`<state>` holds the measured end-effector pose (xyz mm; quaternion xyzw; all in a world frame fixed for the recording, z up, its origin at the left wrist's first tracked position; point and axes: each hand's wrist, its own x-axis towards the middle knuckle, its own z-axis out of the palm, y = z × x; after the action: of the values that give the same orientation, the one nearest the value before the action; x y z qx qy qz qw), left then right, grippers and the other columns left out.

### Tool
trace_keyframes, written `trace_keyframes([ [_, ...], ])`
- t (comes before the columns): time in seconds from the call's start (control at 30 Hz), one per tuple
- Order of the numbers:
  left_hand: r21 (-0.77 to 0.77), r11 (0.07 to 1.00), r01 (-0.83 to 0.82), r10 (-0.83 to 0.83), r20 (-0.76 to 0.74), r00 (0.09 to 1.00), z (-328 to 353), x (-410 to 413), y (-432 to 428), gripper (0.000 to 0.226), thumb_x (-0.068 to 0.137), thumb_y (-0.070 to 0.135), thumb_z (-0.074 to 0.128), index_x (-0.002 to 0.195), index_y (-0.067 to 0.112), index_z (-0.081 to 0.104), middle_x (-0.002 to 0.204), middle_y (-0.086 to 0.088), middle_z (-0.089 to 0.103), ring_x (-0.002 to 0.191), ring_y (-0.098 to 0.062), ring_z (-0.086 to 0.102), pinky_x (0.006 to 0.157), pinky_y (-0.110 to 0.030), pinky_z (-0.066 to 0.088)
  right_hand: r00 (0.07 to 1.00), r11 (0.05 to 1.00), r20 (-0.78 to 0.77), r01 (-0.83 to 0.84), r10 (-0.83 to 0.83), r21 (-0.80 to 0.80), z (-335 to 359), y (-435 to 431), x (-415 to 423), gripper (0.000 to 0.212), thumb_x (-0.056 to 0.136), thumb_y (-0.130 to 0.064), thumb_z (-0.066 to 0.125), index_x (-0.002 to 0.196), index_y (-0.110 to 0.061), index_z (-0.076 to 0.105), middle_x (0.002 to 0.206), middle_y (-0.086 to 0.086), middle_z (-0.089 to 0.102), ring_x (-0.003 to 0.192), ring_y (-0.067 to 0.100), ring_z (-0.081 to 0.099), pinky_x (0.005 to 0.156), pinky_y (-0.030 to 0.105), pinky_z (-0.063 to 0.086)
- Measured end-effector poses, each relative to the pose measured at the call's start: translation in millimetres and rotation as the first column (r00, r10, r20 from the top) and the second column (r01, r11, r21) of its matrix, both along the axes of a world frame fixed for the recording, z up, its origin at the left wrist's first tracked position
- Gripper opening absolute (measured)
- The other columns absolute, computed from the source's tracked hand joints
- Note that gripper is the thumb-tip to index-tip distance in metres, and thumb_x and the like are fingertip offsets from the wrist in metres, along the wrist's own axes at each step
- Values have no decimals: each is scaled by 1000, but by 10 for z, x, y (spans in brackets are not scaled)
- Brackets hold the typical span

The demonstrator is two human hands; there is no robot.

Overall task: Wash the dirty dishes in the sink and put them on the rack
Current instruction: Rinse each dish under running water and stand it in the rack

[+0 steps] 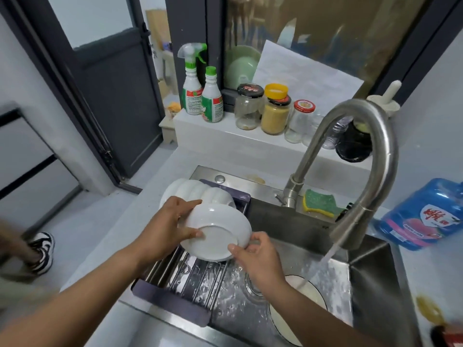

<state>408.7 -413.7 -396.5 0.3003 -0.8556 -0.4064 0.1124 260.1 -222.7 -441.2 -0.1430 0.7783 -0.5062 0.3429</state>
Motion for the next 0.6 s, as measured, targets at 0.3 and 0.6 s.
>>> trace_keyframes([
  [0.3, 25, 948, -318, 319, -81, 944, -595, 398, 25, 61, 75, 25, 89, 128, 32, 61, 118, 20, 58, 107, -3, 59, 92, -27, 50, 986, 972, -125, -84, 113, 218, -284, -344, 263, 47, 72, -43, 89, 93, -27, 50, 88, -6, 66, 77, 12, 65, 63, 30, 53],
  [0.6, 149, 907, -394, 408, -78, 910, -989, 462, -27, 54, 77, 16, 88, 123, 32, 64, 117, 16, 55, 107, -5, 58, 92, -24, 49, 935, 873, -267, -82, 235, 481, -406, -461, 423, 52, 75, -62, 77, 107, -27, 55, 108, -9, 62, 95, 18, 63, 62, 28, 38],
])
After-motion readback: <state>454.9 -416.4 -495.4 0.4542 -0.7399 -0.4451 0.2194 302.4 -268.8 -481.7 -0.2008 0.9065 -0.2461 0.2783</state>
